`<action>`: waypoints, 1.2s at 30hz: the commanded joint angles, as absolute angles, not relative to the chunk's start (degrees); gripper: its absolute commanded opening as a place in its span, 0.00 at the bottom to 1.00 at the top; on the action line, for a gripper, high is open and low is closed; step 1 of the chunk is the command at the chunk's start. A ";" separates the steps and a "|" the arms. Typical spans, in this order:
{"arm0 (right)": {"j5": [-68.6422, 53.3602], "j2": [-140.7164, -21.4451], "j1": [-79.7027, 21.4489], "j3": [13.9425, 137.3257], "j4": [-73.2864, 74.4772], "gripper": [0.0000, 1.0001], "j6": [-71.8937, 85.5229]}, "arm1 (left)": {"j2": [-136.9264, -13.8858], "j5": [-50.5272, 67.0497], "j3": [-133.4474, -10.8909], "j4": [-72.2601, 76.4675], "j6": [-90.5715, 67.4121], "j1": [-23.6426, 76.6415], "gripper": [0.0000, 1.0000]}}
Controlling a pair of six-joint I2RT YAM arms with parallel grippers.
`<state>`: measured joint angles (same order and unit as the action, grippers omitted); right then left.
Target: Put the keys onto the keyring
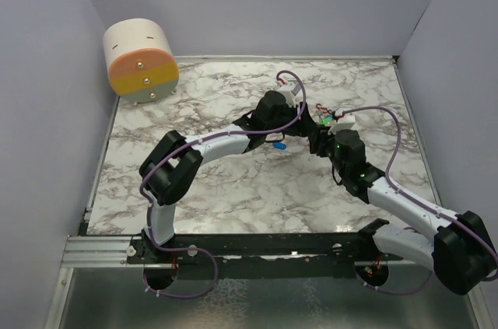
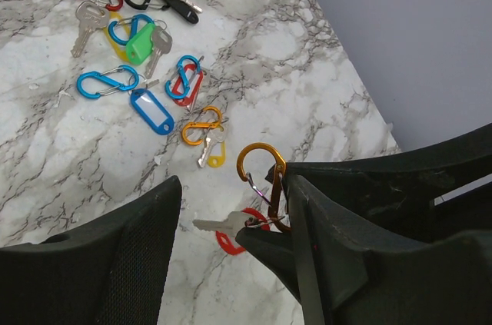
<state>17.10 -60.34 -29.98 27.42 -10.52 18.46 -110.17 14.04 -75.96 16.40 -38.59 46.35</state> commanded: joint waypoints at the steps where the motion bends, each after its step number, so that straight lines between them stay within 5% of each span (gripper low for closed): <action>1: 18.36 -59.83 -29.79 26.67 -18.11 0.46 15.87 | -108.01 19.32 -75.35 18.24 -39.61 47.53 0.60; 7: 18.32 -61.02 -29.79 26.73 -19.77 0.39 14.78 | -108.01 20.69 -74.90 18.81 -39.99 47.90 0.60; 11: 17.66 -60.94 -29.79 26.53 -19.92 0.09 14.59 | -107.67 20.40 -74.46 18.90 -39.95 47.88 0.60; 13: 17.79 -60.84 -29.79 26.38 -19.74 0.02 14.63 | -107.64 20.36 -74.51 18.90 -39.90 47.83 0.60; 26: 18.06 -58.79 -29.79 25.75 -15.82 0.01 16.91 | -110.43 17.95 -77.51 21.07 -43.27 44.65 0.60; 36: 29.60 -58.63 -29.79 27.26 -10.68 0.01 21.15 | -110.78 21.03 -75.11 19.01 -40.90 40.77 0.60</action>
<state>20.82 -59.70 -30.24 25.87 -12.36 19.16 -110.89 20.03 -76.38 19.70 -42.63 43.79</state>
